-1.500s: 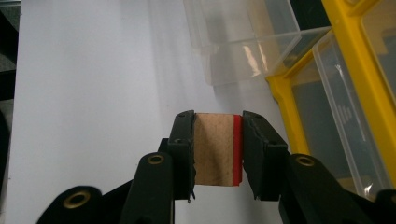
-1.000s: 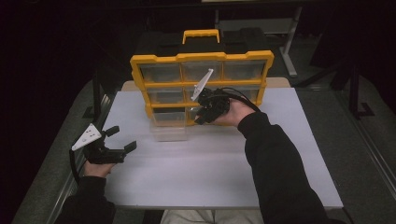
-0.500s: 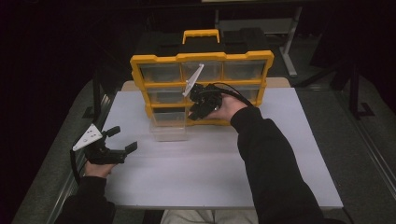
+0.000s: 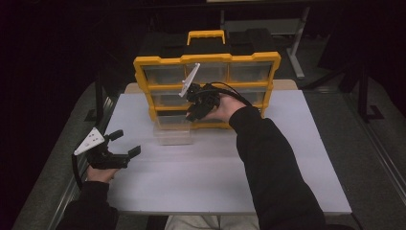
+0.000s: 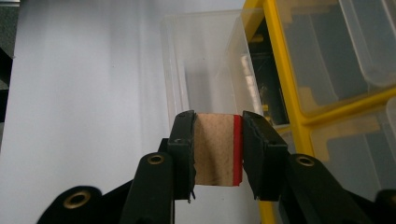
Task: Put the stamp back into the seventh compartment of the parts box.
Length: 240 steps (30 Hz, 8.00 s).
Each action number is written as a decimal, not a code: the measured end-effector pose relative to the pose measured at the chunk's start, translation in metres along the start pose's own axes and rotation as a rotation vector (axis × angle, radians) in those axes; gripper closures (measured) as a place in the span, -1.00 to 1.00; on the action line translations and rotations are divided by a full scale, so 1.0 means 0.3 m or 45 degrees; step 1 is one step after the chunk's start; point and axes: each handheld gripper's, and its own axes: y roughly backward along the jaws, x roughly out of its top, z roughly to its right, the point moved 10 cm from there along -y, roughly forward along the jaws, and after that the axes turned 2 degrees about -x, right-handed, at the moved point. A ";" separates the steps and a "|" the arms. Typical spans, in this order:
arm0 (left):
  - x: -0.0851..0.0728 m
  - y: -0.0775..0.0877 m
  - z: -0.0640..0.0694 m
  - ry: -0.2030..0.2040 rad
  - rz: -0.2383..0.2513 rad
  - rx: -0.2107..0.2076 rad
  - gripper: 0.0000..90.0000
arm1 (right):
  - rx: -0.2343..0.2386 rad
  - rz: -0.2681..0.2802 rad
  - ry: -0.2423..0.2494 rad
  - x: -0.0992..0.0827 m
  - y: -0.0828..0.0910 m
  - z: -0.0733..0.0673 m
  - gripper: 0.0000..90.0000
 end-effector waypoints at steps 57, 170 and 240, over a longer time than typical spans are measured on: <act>0.001 -0.005 0.004 0.002 0.003 -0.023 -1.00 | 0.049 -0.004 0.044 0.115 -0.210 0.021 0.44; -0.025 -0.044 0.007 -0.038 -0.085 -0.030 -1.00 | -0.203 0.209 -0.334 -0.317 0.053 -0.057 -1.00; -0.034 -0.041 0.014 -0.032 -0.097 -0.023 -1.00 | -0.430 0.504 -0.764 -0.910 0.221 -0.175 -1.00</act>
